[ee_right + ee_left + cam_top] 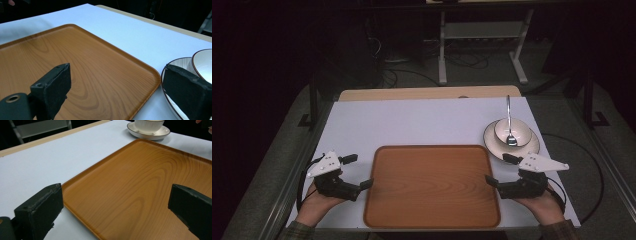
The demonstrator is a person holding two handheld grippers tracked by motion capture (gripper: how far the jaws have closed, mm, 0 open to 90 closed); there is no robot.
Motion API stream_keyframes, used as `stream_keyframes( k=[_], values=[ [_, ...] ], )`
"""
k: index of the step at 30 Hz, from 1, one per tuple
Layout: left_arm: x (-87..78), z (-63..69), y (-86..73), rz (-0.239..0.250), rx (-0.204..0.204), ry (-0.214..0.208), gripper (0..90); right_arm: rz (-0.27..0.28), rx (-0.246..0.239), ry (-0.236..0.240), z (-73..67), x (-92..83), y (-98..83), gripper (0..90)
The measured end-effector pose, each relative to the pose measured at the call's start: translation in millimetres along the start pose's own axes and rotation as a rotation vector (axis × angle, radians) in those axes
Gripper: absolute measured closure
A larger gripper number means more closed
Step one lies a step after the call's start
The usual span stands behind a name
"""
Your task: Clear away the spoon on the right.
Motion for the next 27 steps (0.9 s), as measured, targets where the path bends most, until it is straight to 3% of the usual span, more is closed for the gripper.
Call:
stream_keyframes(
  k=[10,24,27],
  values=[
    [-0.6,-0.7,-1.4,0.001,-0.005,0.003,0.0,-0.017,0.000,-0.001,3.3,3.9,3.4,7.7],
    [-2.0,-0.7,-1.4,0.000,0.003,0.018,0.0,-0.055,-0.004,-0.032,20.4,9.8,12.6,10.3],
    [-3.8,-2.3,-2.5,-0.001,0.001,0.022,0.0,-0.053,0.007,-0.021,21.7,11.7,15.0,12.0]
  ],
)
Point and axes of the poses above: each handheld gripper's, and its own axes: x roughly forward along the jaws, y roughly out of its top, z roughly to its right, the point moved 6 cm from there along x, roughly forward along the jaws, and after that the axes turned 3 degrees about -y, right-handed, at the moved point
